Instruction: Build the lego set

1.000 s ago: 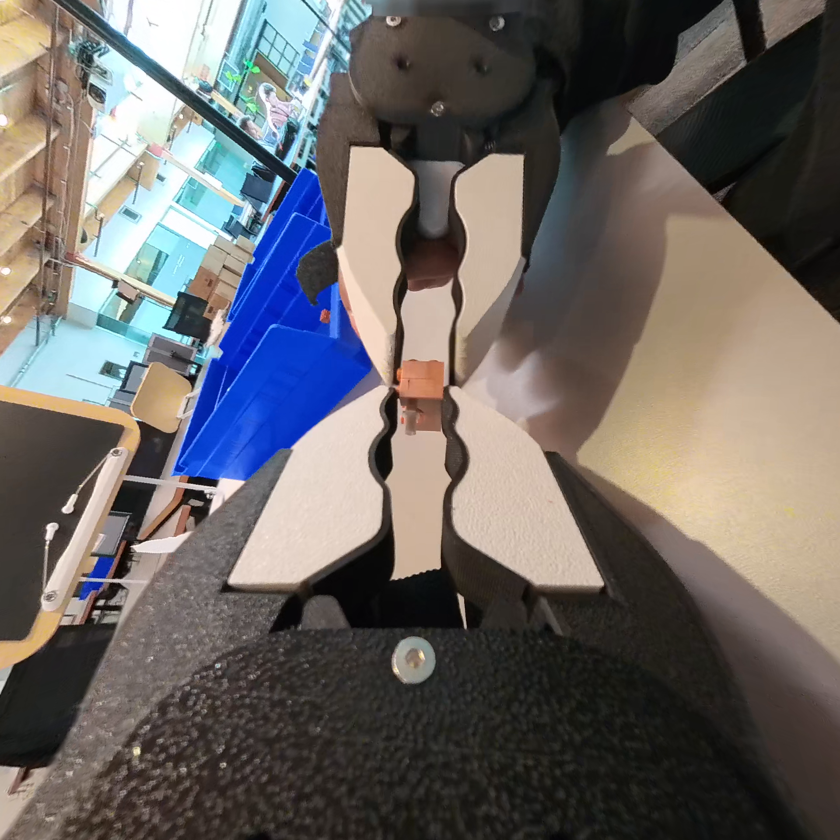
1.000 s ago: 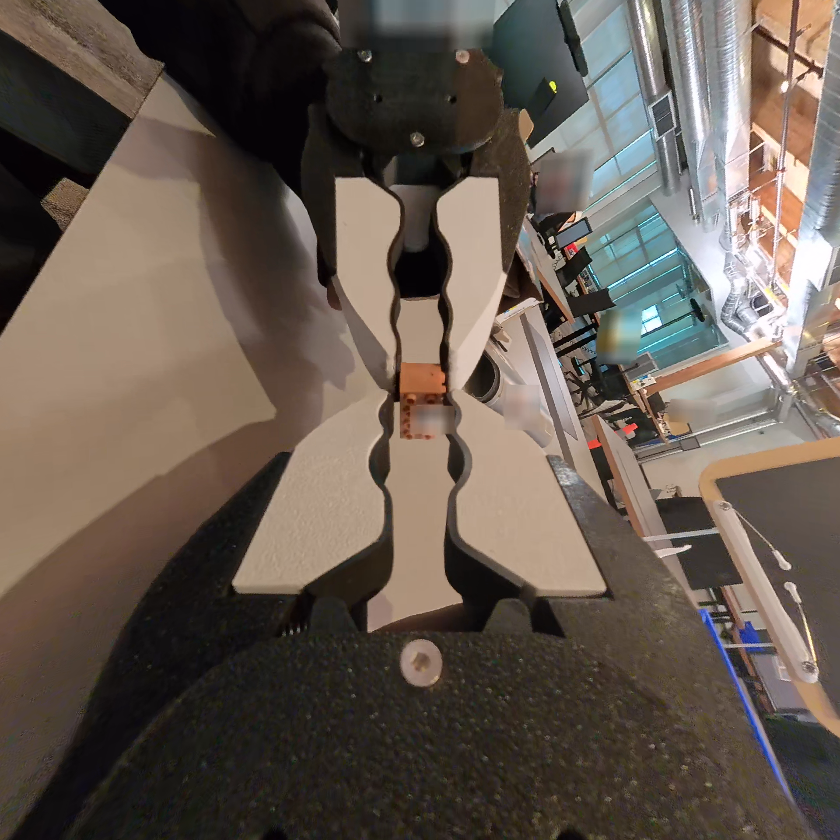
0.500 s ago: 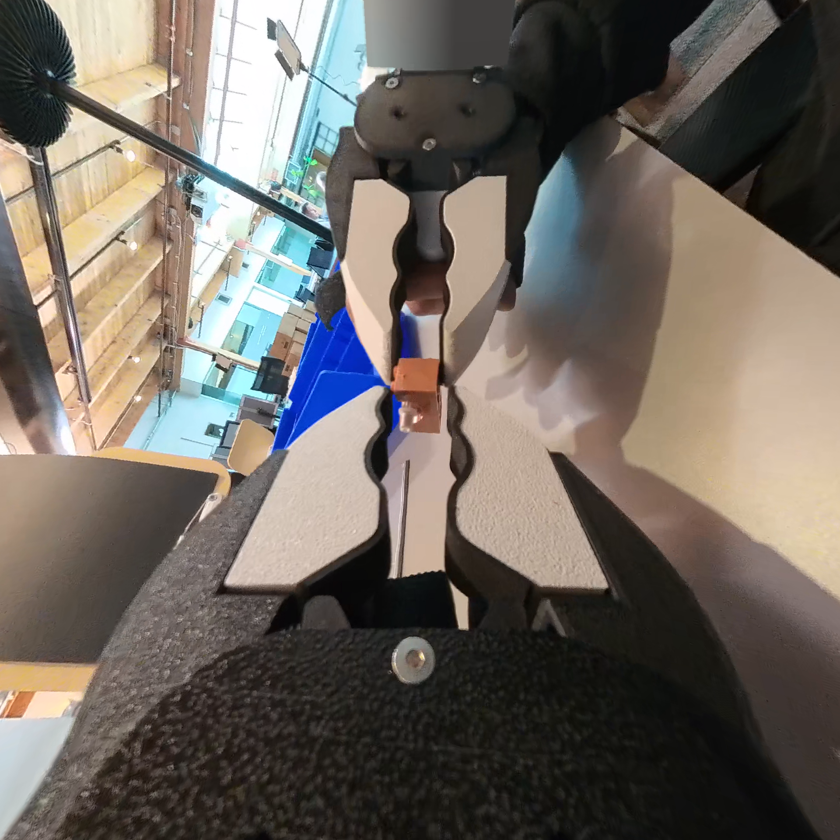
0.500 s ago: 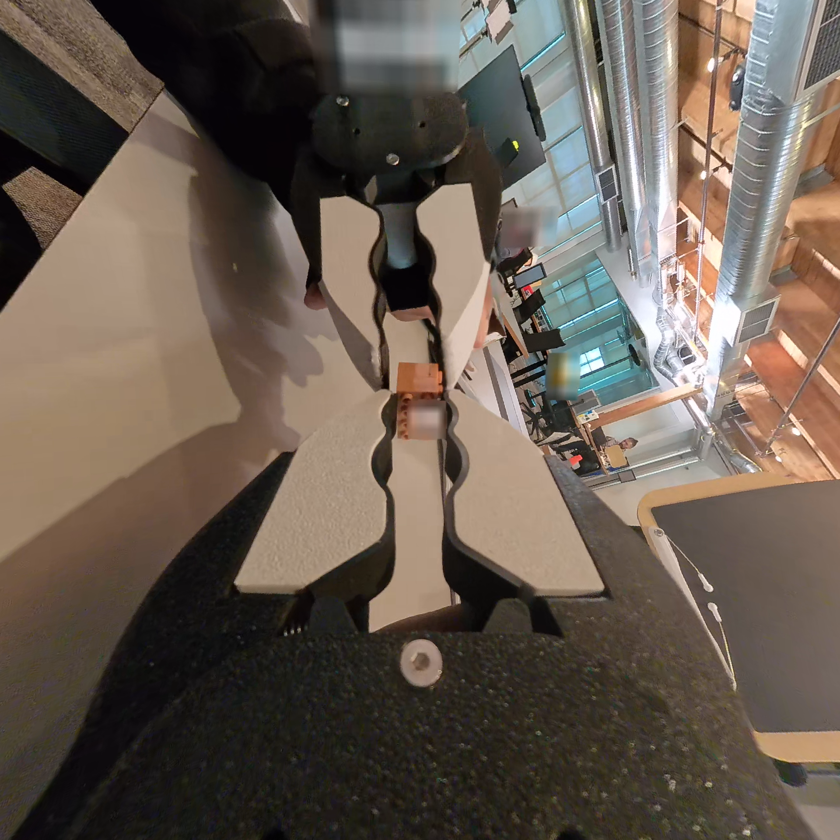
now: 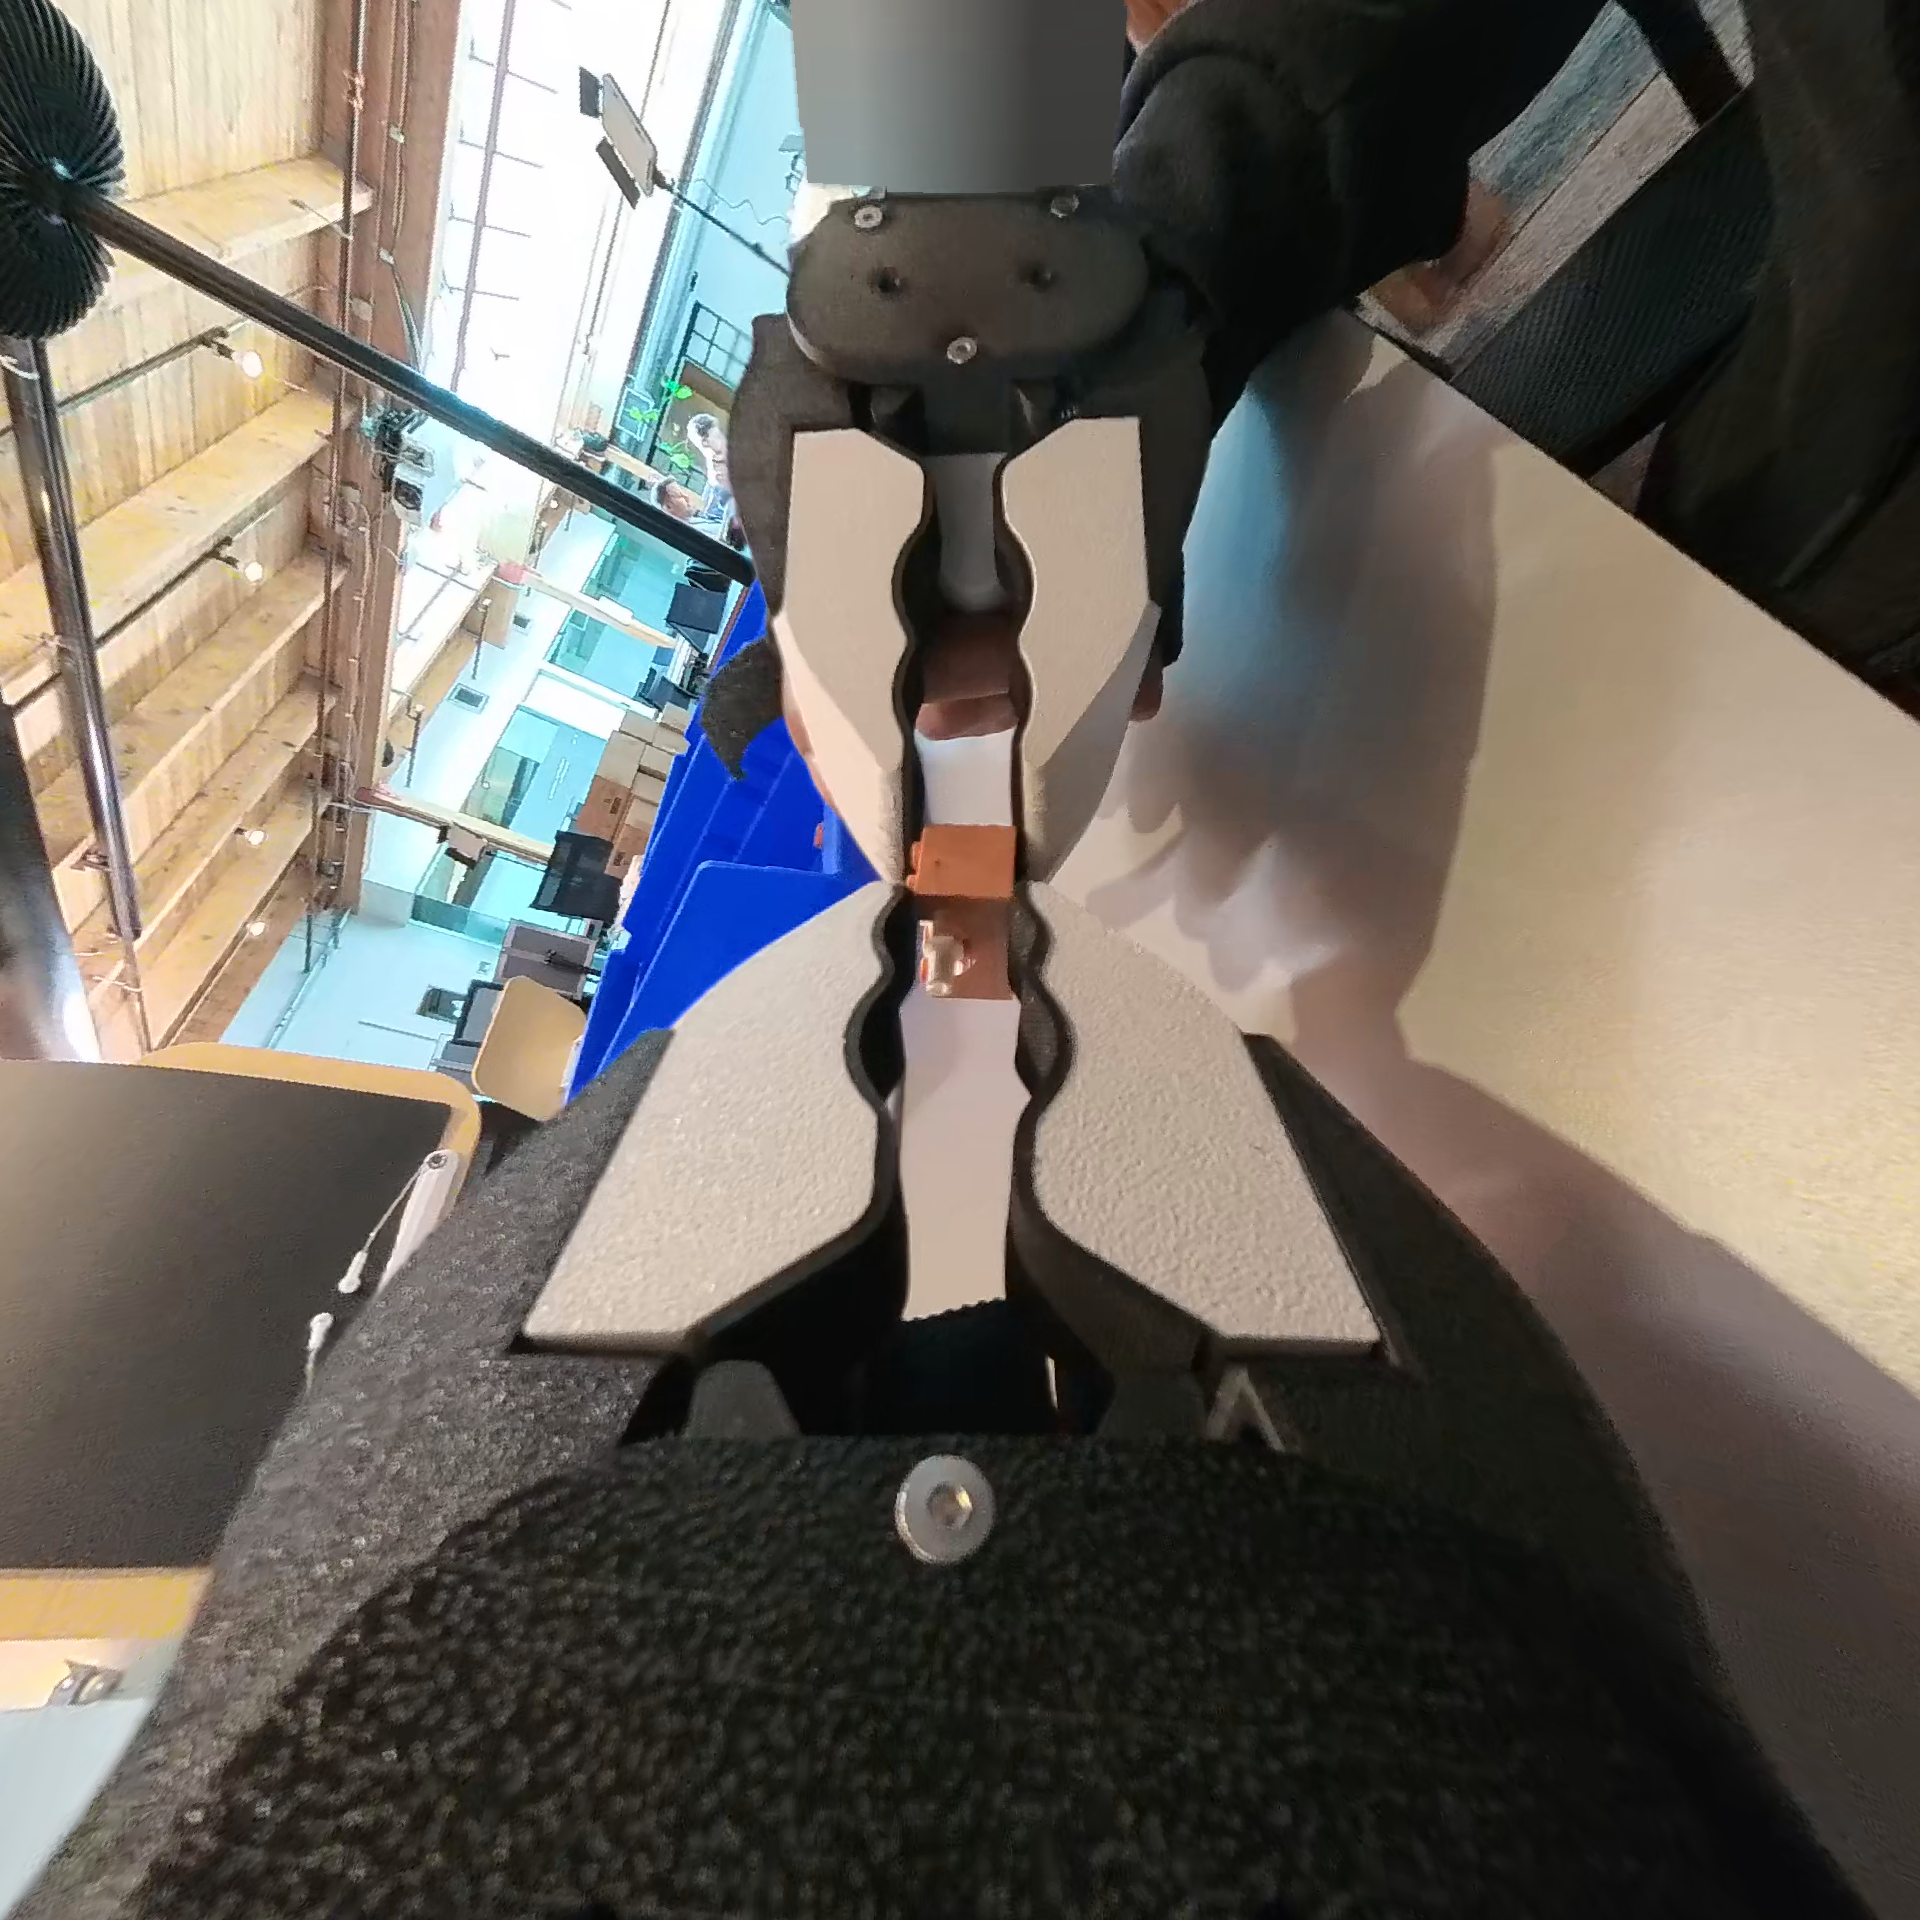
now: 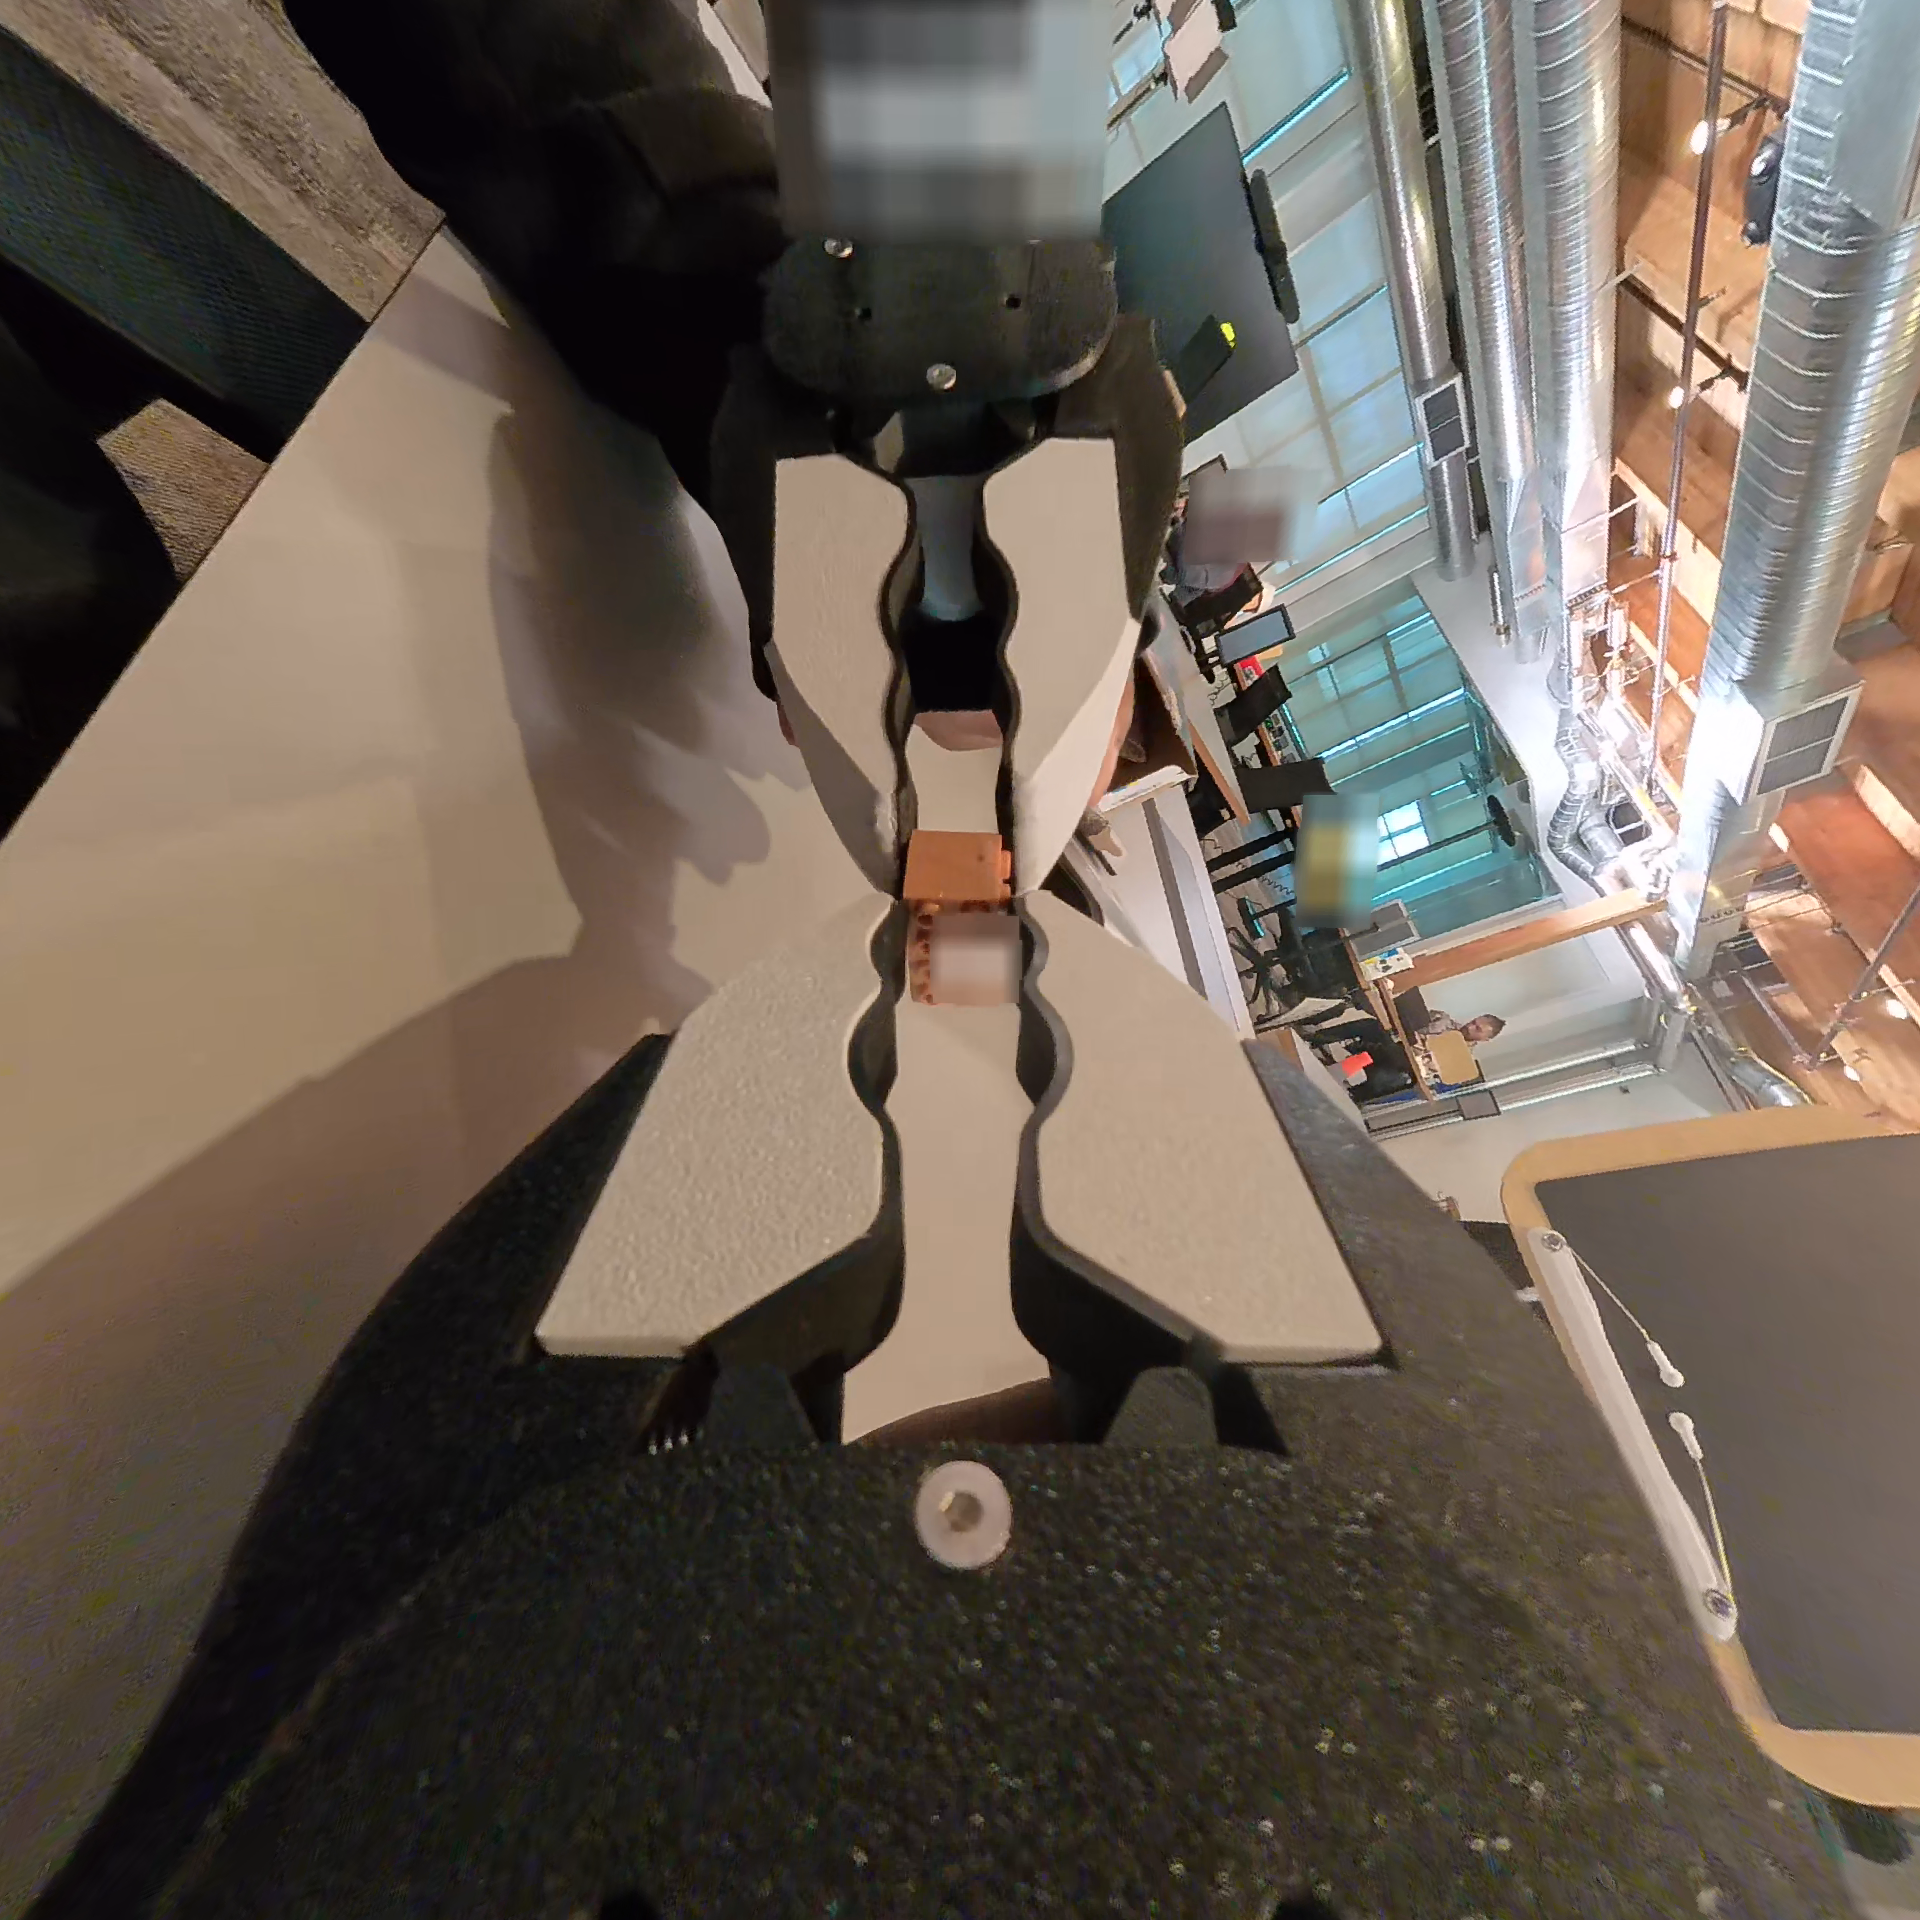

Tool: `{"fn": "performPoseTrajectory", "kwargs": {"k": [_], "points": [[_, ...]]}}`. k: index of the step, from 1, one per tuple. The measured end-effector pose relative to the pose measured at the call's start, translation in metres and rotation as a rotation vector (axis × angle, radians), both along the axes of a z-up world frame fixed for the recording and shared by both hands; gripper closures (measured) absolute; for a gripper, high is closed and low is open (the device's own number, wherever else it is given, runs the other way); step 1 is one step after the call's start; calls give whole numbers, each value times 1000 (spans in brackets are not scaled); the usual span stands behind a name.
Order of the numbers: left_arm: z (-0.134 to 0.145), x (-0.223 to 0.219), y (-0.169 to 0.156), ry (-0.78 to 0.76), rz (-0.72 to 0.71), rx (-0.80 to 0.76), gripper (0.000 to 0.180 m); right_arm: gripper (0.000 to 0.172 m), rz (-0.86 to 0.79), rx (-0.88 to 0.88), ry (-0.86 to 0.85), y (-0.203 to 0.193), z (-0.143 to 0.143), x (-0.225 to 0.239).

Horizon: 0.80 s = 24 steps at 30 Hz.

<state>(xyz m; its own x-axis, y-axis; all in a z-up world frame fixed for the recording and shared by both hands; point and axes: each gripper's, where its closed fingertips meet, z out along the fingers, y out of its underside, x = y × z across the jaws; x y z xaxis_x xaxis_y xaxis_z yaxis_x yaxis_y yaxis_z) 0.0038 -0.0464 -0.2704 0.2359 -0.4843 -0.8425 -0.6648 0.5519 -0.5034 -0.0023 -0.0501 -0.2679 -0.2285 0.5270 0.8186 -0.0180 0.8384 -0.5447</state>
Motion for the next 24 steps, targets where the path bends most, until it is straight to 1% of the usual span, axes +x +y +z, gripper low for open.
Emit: {"fn": "performPoseTrajectory", "kwargs": {"k": [17, 19, 22, 24], "points": [[-3, -2, 6, 5, 43, -7, 164, 154, -35, -3, -35, 6, -3, -2], [-1, -4, 7, 17, 49, 22, 164, 154, -45, 5, -16, 7, -3, -3], [3, -6, 10, 28, 70, 79, 163, 153, -55, -37, 3, 9, 1, -4], [5, -5, 9, 20, 63, 83, 163, 149, -53, -53, 17, 9, 4, -4]]}}
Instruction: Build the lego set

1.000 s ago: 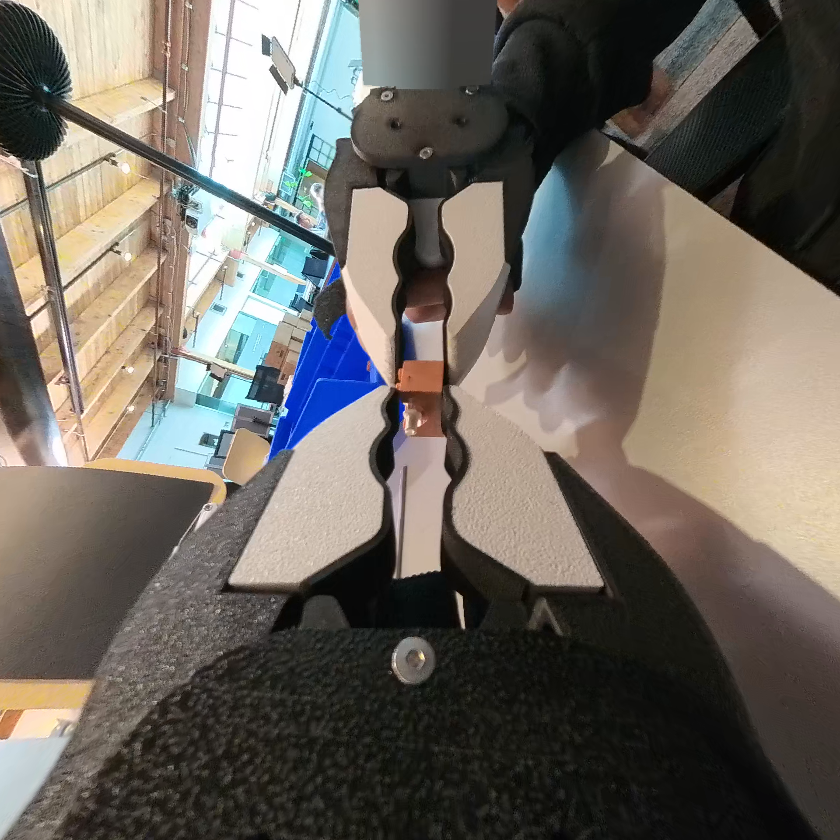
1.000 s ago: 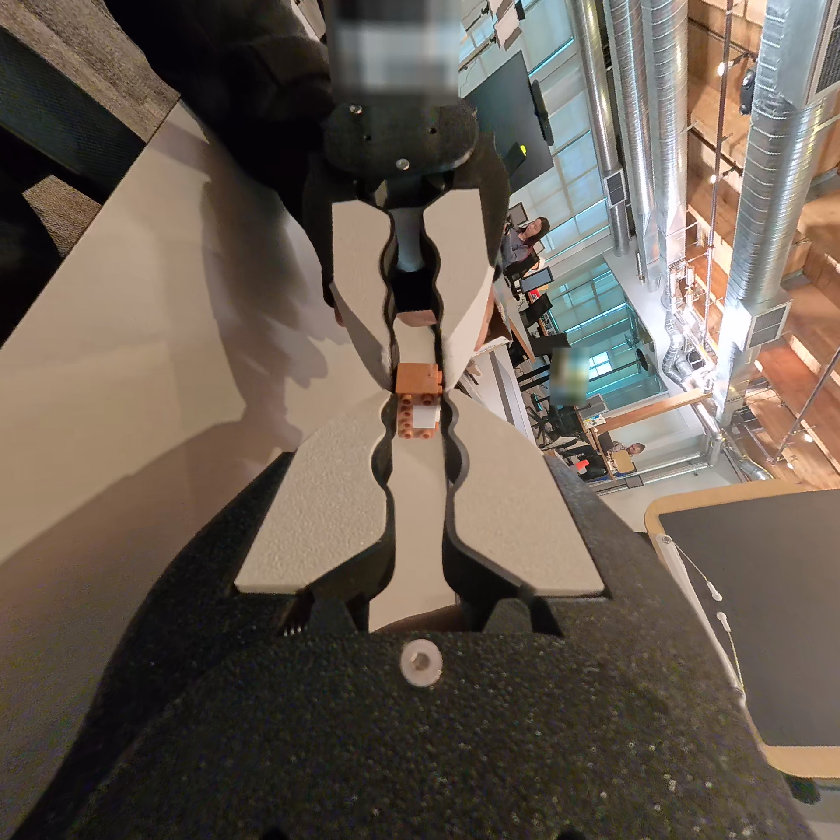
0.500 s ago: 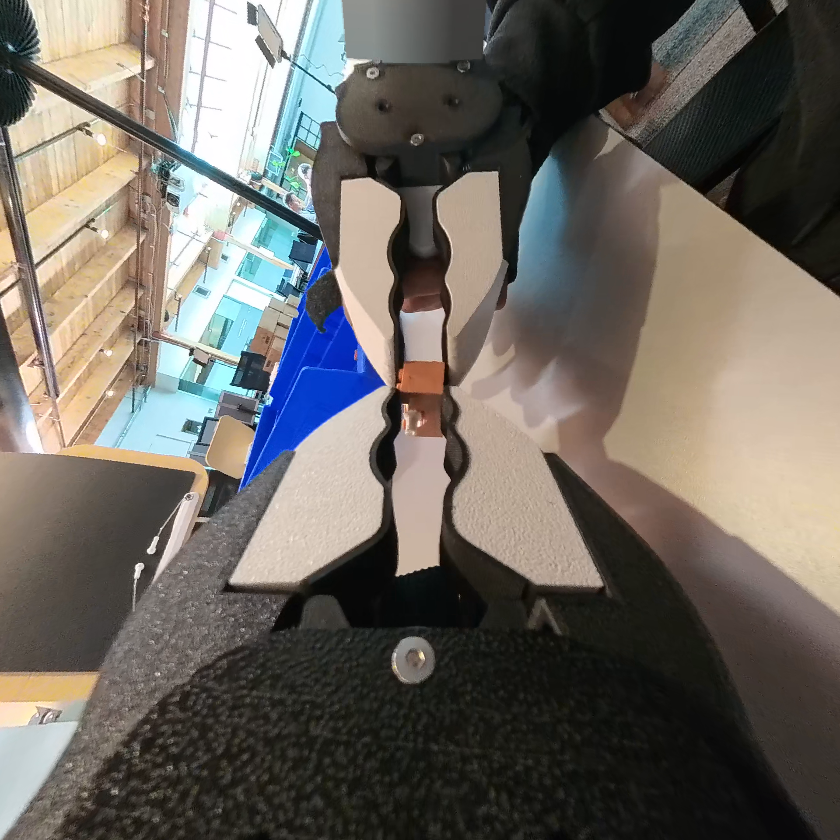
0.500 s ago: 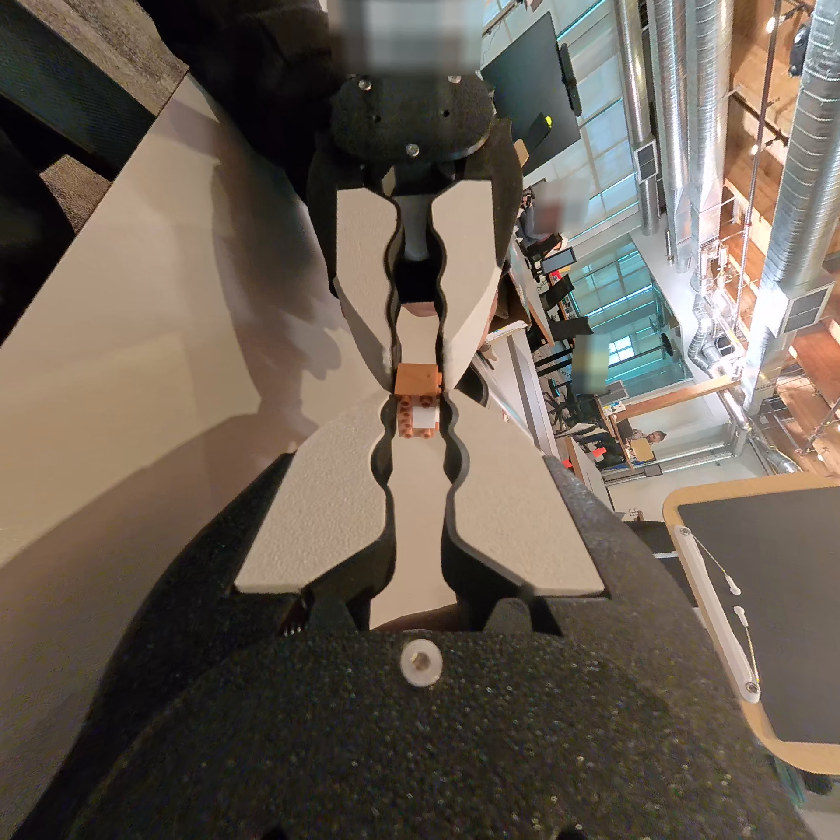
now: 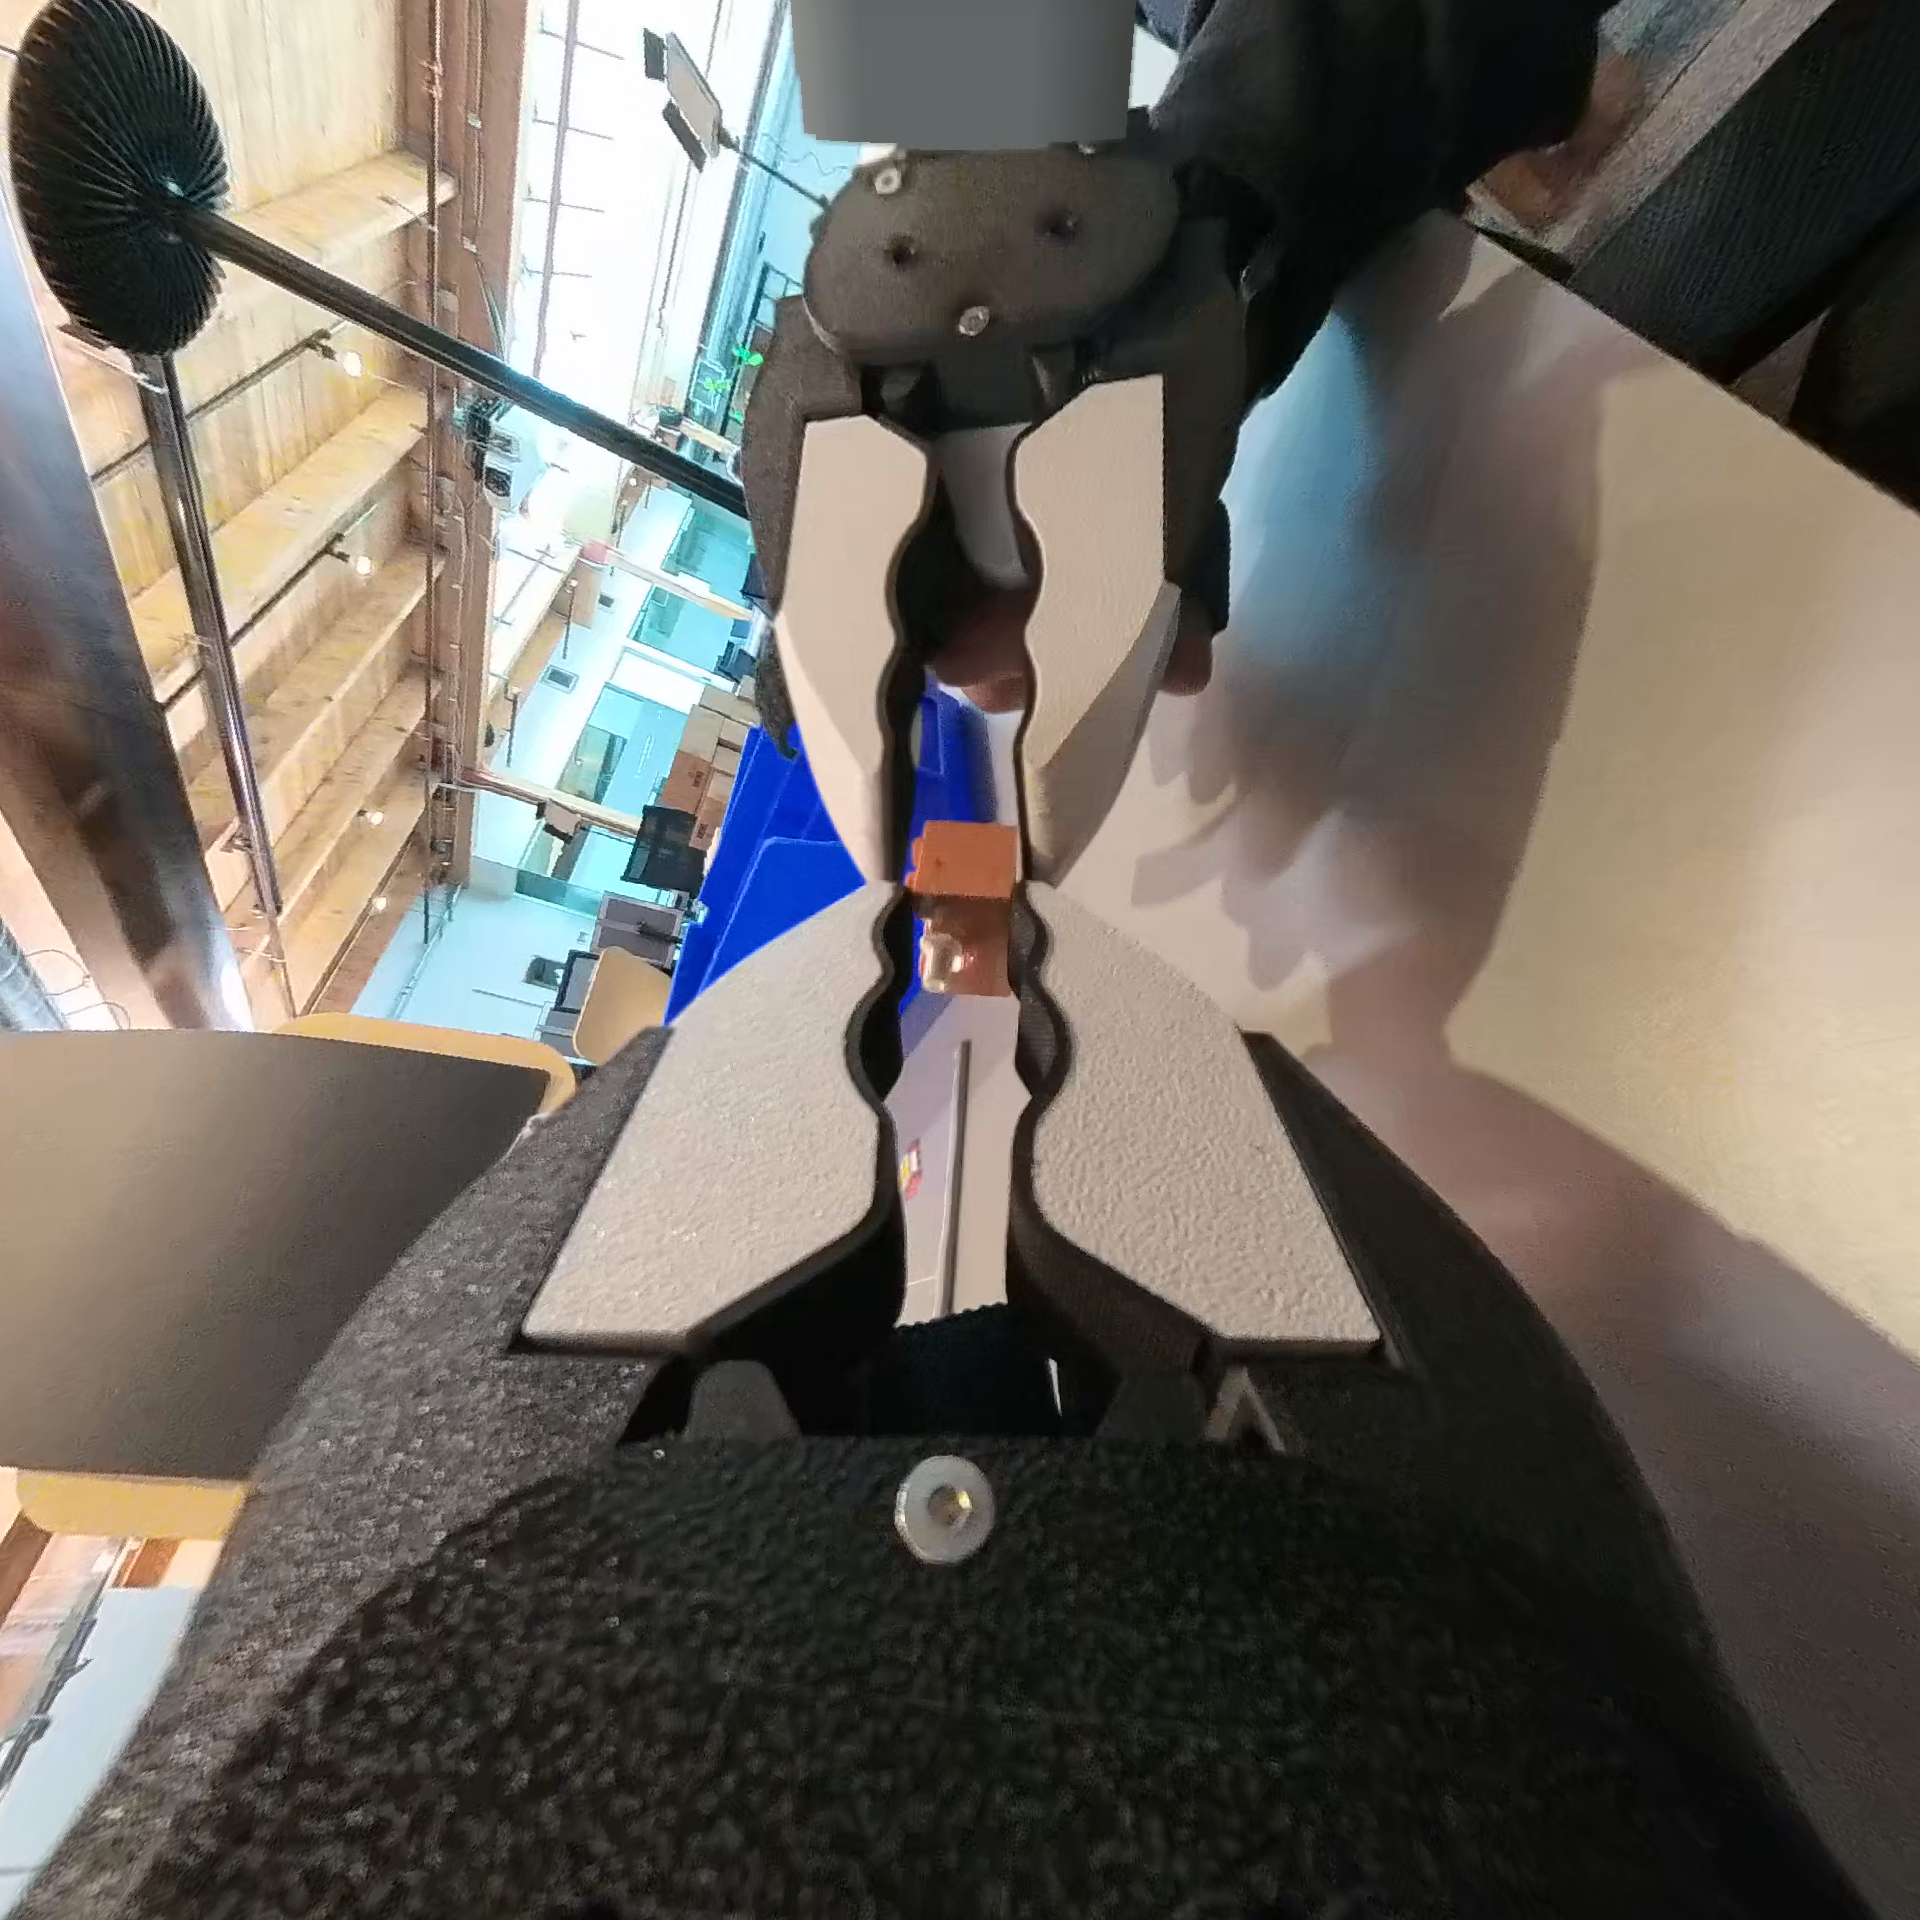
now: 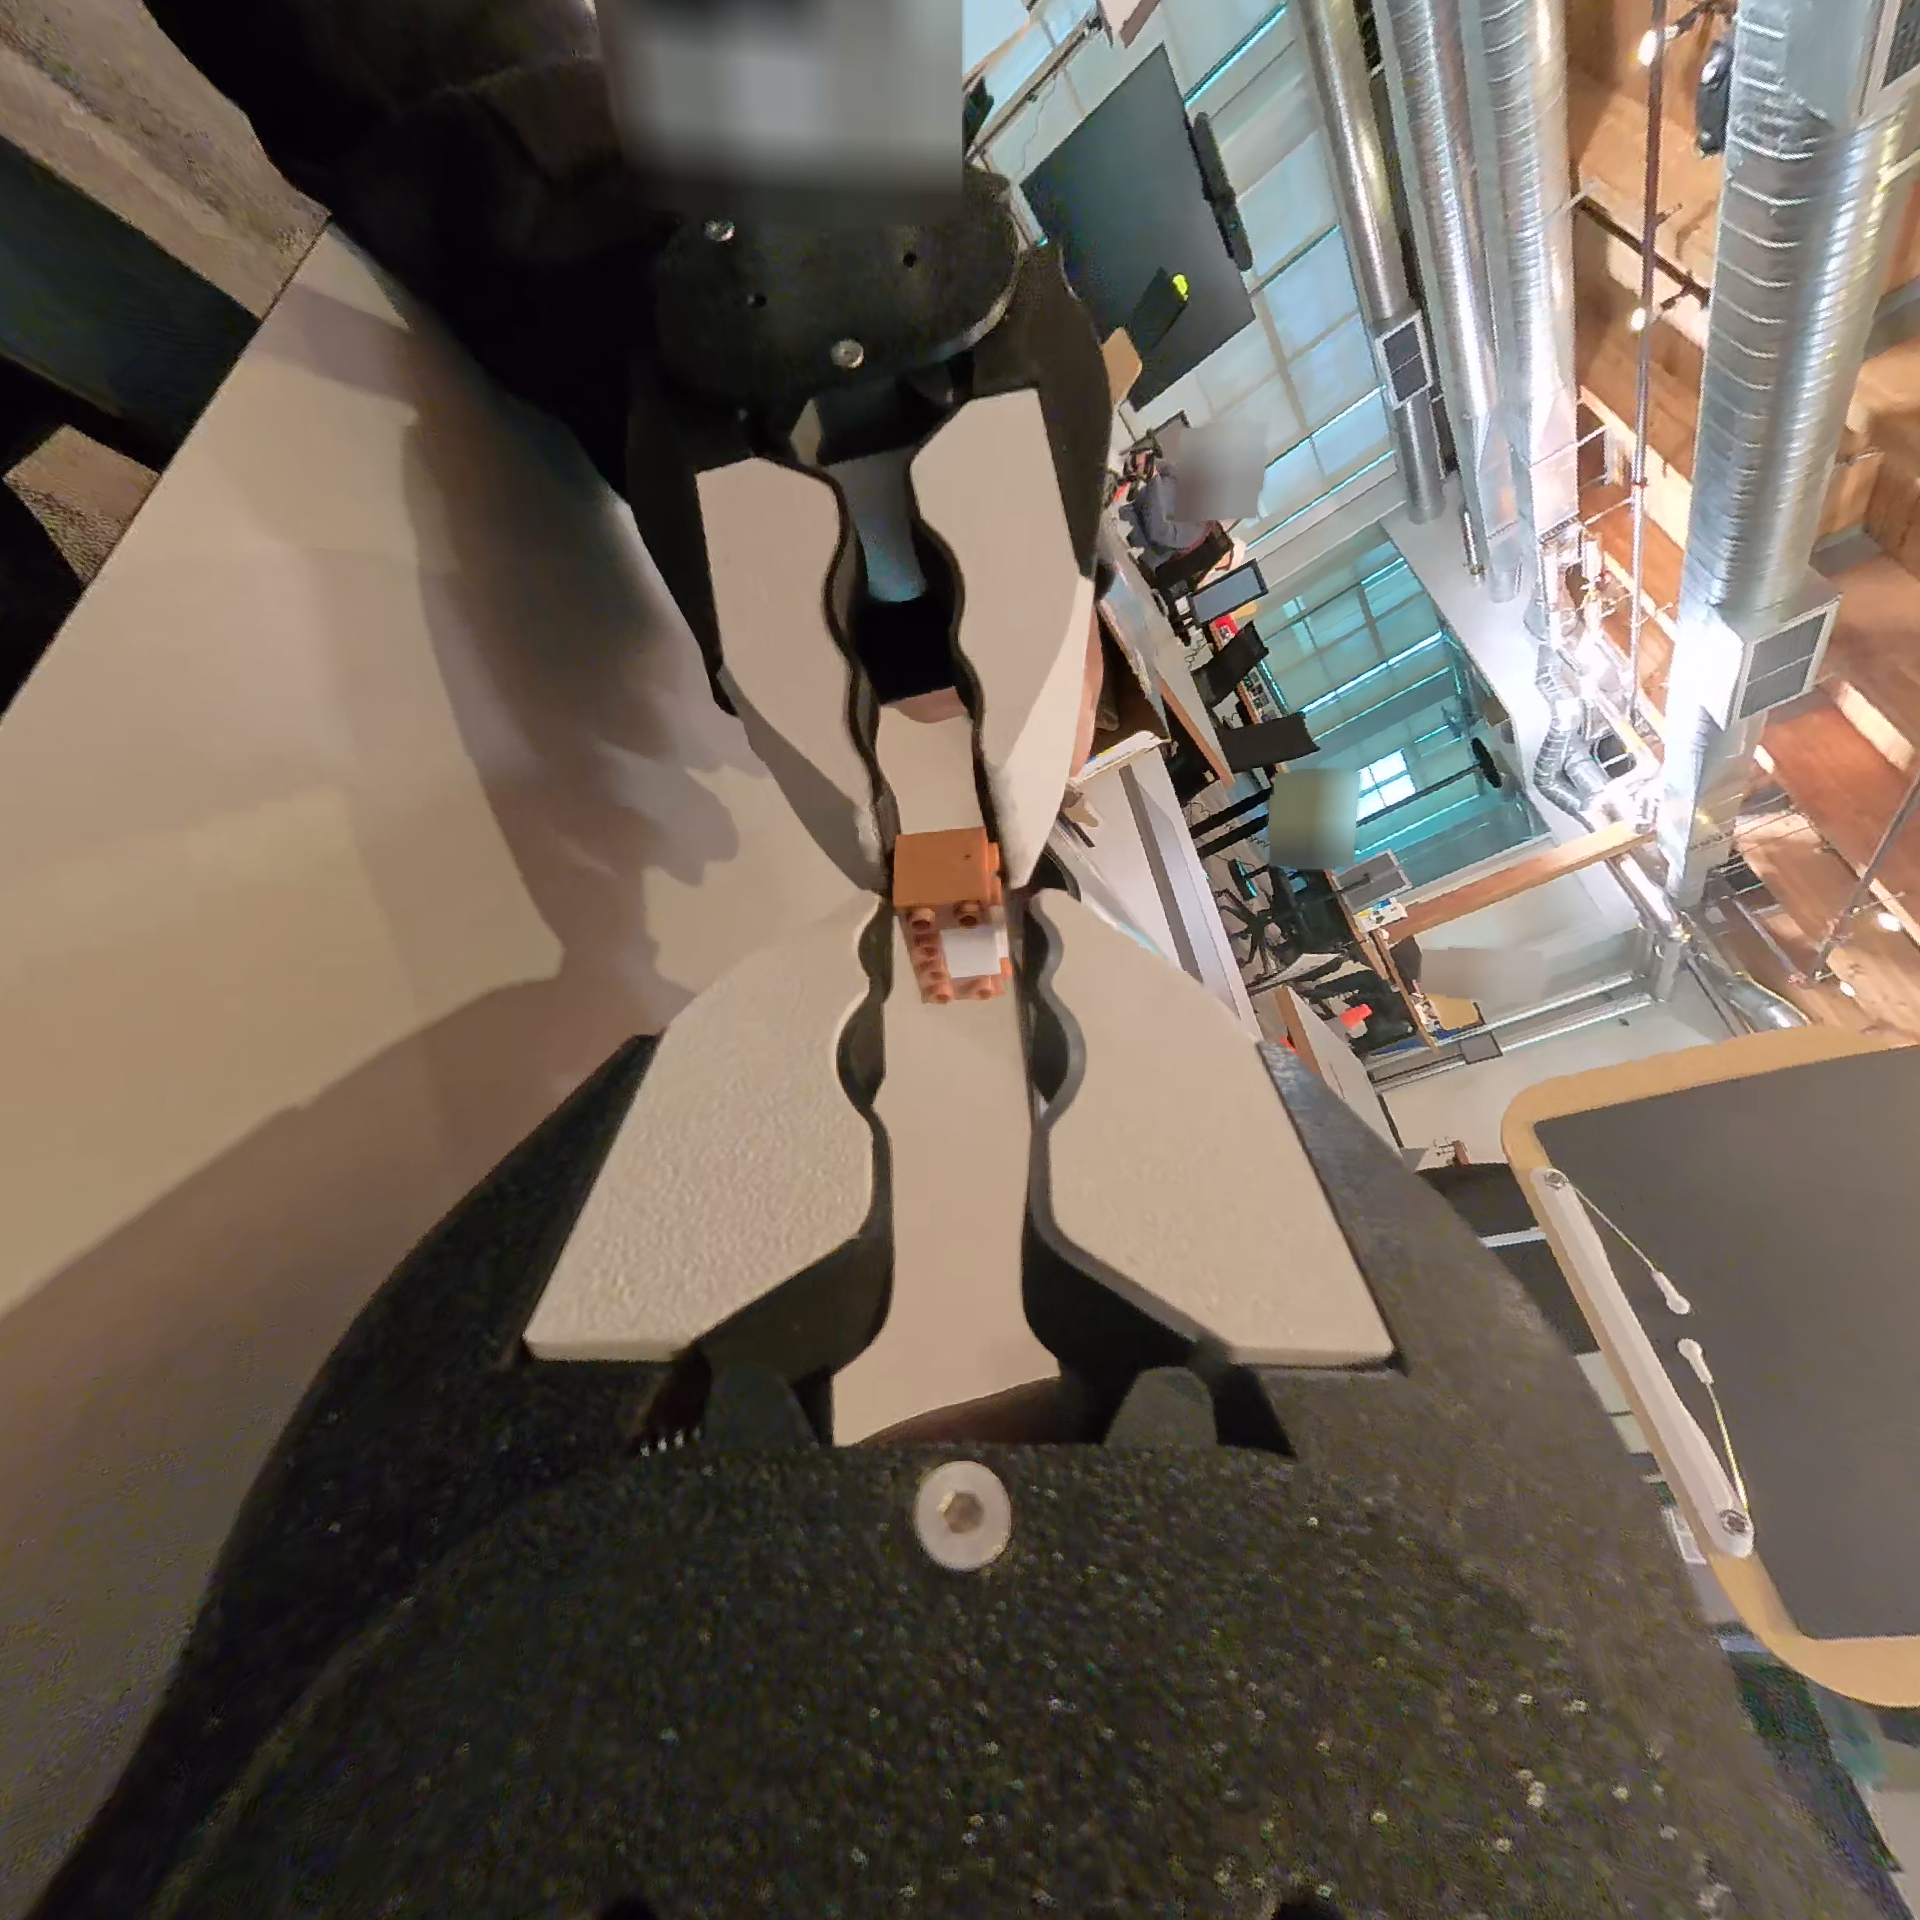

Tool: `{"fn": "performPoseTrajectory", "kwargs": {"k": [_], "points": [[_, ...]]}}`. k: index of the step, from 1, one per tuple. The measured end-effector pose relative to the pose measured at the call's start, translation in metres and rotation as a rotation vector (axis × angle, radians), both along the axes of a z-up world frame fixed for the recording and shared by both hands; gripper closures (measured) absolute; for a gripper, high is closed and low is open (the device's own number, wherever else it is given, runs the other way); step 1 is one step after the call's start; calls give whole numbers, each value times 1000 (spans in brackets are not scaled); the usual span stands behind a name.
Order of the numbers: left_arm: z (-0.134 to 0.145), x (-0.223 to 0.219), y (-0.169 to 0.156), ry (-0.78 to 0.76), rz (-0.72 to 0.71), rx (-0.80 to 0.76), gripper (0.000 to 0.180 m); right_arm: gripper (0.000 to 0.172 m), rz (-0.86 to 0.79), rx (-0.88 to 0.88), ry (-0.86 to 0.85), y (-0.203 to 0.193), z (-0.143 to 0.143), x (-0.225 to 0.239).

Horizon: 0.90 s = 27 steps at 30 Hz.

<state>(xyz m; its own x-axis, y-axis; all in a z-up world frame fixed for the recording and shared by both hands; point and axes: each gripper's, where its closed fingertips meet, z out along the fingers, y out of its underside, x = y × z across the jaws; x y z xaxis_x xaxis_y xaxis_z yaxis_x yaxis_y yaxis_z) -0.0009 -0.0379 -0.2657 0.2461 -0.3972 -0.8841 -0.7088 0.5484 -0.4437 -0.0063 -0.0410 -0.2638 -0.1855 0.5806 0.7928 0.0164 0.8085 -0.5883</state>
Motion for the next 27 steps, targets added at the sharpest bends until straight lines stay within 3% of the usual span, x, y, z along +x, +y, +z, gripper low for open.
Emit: {"fn": "performPoseTrajectory", "kwargs": {"k": [9, 12, 15, 20, 22, 23, 27], "points": [[1, -2, 0, 7, -6, 32, 163, 142, -31, 28, -23, 4, -7, -2], [-3, -9, 4, 64, 29, 87, 164, 138, -42, -93, -125, 10, -18, -3], [-8, -15, 7, 137, 52, 154, 163, 124, -46, -346, -262, 14, -28, -4], [-15, -11, 5, 197, 26, 208, 163, 121, 30, -713, -368, 4, -20, -10], [-16, -8, 3, 211, 10, 221, 163, 123, 30, -758, -413, 2, -24, -13], [-18, -7, 3, 217, 5, 227, 163, 132, 8, -757, -423, 4, -27, -15], [-23, -17, 11, 234, 58, 227, 162, 135, -77, -668, -378, 16, -32, -19]]}}
